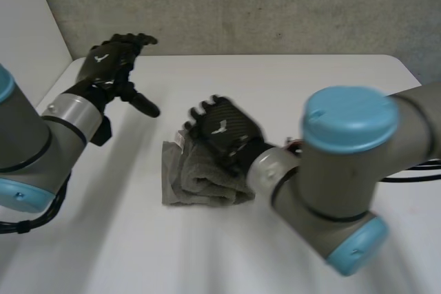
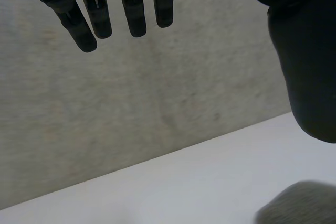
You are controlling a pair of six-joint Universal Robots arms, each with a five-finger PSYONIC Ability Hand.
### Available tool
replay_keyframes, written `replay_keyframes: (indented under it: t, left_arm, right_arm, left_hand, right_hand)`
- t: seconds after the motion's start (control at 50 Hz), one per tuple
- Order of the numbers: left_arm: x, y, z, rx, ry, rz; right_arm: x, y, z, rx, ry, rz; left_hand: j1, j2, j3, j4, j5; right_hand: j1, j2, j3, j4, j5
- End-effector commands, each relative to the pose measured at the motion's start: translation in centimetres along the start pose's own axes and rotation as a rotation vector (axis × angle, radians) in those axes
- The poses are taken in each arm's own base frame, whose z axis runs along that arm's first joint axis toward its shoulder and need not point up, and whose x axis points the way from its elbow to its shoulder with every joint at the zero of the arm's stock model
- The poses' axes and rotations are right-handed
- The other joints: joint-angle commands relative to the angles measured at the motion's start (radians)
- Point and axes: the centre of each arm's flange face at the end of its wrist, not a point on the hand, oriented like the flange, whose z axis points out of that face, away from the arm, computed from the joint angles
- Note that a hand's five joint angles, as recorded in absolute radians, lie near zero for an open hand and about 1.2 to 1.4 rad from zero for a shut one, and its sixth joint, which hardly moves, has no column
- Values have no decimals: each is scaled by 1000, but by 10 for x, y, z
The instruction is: Fold the towel.
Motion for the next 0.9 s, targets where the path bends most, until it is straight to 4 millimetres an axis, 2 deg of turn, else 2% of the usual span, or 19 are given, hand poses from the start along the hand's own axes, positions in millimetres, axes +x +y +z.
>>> replay_keyframes:
  t: [0.02, 0.08, 0.1, 0.14, 0.16, 0.18, 0.2, 0.24, 0.3, 0.38, 0.52, 0.58, 0.62, 0.72, 0.9]
  left_arm:
    - [35, 9, 1, -20, 102, -66]
    - [62, 34, -1, -87, 165, -76]
    - [62, 34, -1, -87, 165, -77]
    - [73, 53, -5, -143, 189, -73]
    - [73, 54, -5, -144, 189, -73]
    - [76, 63, -6, -168, 198, -74]
    - [76, 63, -6, -168, 198, -74]
    - [81, 77, -8, -203, 207, -74]
    - [83, 88, -10, -230, 212, -72]
    - [84, 96, -11, -248, 219, -55]
    - [82, 107, -12, -270, 224, 34]
    - [74, 110, -12, -276, 211, 88]
    - [60, 115, -12, -297, 178, 110]
    - [42, 126, -18, -344, 136, 111]
    - [35, 134, -26, -381, 116, 103]
  right_arm:
    - [44, 34, -18, -127, 90, 297]
    - [64, 54, -22, -186, 140, 495]
    - [64, 54, -22, -186, 140, 495]
    - [66, 65, -19, -204, 153, 592]
    - [66, 65, -19, -204, 153, 593]
    - [63, 72, -15, -218, 150, 636]
    - [63, 72, -15, -218, 150, 636]
    - [56, 84, -8, -245, 146, 704]
    - [52, 92, 0, -251, 147, 766]
    - [48, 98, 8, -251, 145, 833]
    - [48, 102, 21, -235, 150, 885]
    - [50, 104, 28, -223, 153, 883]
    - [51, 107, 38, -212, 157, 874]
    - [48, 110, 51, -202, 156, 869]
    - [37, 111, 62, -197, 126, 876]
  left_hand:
    - [-23, -14, -12, -19, 9]
    - [-20, -11, -9, -16, 12]
    - [-20, -11, -9, -16, 12]
    - [-17, -8, -6, -13, 15]
    - [-17, -8, -6, -13, 15]
    - [-14, -5, -3, -10, 18]
    - [-14, -5, -3, -10, 18]
    - [-8, 1, 3, -4, 24]
    - [-5, 3, 6, -1, 27]
    - [-2, 6, 9, 1, 30]
    - [-2, 6, 9, 1, 30]
    - [-2, 6, 9, 1, 30]
    - [-2, 6, 9, 1, 30]
    - [4, 12, 15, 7, 36]
    - [7, 15, 18, 10, 39]
  right_hand:
    - [-58, -68, -68, -76, -59]
    - [-58, -68, -68, -76, -59]
    - [-58, -68, -68, -76, -59]
    - [-58, -68, -68, -76, -59]
    - [-58, -68, -68, -76, -59]
    - [-58, -68, -68, -76, -59]
    - [-58, -68, -68, -76, -59]
    - [-58, -68, -68, -76, -59]
    - [-58, -68, -68, -76, -59]
    - [-58, -68, -68, -76, -59]
    - [-58, -68, -68, -76, -59]
    - [-58, -68, -68, -76, -59]
    - [-58, -68, -68, -76, -59]
    - [-58, -68, -68, -76, -59]
    - [-58, -68, -68, -76, -59]
